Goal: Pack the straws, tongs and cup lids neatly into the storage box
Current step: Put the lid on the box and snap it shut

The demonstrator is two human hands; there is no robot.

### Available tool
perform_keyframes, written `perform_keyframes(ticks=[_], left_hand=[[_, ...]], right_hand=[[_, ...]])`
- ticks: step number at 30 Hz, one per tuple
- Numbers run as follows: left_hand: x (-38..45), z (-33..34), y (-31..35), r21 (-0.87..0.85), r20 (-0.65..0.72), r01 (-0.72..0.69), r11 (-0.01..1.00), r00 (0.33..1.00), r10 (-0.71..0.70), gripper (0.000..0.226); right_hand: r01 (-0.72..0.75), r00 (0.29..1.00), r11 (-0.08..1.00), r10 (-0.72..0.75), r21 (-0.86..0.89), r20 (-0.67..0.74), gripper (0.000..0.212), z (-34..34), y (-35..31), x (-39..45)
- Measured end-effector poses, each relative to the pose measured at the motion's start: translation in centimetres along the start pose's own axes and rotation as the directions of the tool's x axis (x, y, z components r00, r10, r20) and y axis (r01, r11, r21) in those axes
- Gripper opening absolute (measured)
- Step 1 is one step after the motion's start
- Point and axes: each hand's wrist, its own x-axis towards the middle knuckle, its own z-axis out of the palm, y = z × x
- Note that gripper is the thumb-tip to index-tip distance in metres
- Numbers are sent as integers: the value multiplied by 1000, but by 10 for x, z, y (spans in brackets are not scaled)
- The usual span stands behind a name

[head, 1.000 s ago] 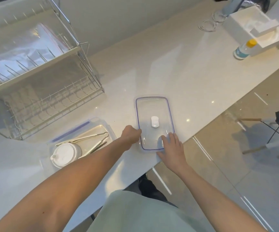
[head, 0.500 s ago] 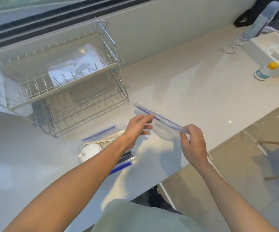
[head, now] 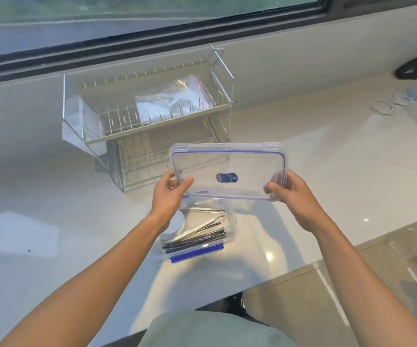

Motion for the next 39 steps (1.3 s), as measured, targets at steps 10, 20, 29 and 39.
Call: perform_keyframes(ticks=[10, 20, 29, 39], left_hand=[[-35, -57, -63, 209, -249, 145, 967, 964, -91, 22], [-51, -68, -98, 205, -312, 290, 935, 925, -219, 59], [-54, -72, -110, 211, -323, 332, 920, 911, -255, 47], [-66, -70, -107, 203, -329, 308, 930, 915, -232, 27]], right_hand=[[-153, 988, 936, 137, -318, -75, 40, 86, 49, 20], [-165, 985, 795, 162, -584, -58, 50, 116, 62, 20], [-84, 992, 707, 122, -702, 4, 53, 113, 68, 13], [-50, 992, 547, 127, -836, 23, 44, 123, 66, 17]])
